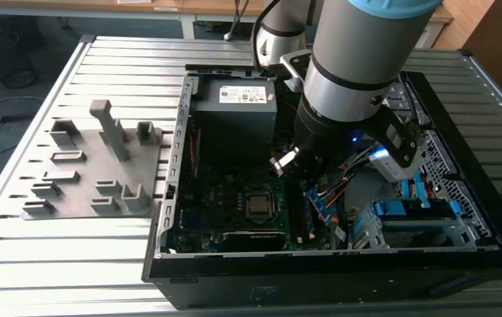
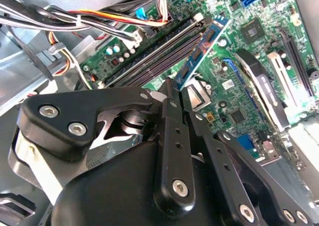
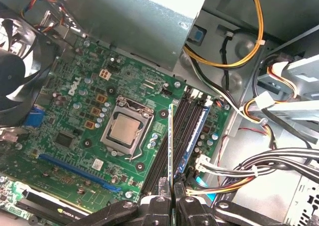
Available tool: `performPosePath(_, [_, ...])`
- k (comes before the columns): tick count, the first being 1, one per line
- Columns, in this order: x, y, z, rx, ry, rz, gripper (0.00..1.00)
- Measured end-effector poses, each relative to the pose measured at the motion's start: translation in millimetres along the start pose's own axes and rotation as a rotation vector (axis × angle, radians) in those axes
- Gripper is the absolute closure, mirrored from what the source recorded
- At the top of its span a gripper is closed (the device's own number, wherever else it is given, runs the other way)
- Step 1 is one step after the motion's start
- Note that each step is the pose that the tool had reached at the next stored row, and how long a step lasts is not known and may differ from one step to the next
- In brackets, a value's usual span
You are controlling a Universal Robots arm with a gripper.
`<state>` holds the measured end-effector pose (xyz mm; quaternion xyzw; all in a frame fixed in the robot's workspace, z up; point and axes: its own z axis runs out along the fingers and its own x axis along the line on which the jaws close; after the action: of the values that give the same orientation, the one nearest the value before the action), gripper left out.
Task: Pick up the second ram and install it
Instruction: 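Insert the second ram into the second slot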
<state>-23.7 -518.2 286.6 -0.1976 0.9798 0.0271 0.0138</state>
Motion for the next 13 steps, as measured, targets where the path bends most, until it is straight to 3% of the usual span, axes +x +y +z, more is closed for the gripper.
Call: performPosePath(13, [0.0, 0.0, 0.0, 0.0017, -0.0021, 0.044, 0.86])
